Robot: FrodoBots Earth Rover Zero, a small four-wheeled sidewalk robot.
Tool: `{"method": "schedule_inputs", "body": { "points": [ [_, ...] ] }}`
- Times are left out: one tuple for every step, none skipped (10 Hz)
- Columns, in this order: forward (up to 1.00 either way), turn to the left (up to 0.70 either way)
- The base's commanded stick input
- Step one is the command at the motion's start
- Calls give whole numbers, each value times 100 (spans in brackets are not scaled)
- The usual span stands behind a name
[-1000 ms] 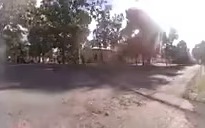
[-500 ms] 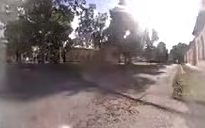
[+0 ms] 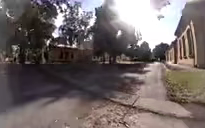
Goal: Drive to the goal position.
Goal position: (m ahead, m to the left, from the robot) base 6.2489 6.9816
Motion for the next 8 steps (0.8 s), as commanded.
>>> {"method": "schedule_inputs", "body": {
  "points": [
    [70,-34],
    [70,-35],
    [70,-35],
    [70,-35],
    [70,-35],
    [70,-35],
    [70,-35],
    [70,-35]
  ]
}}
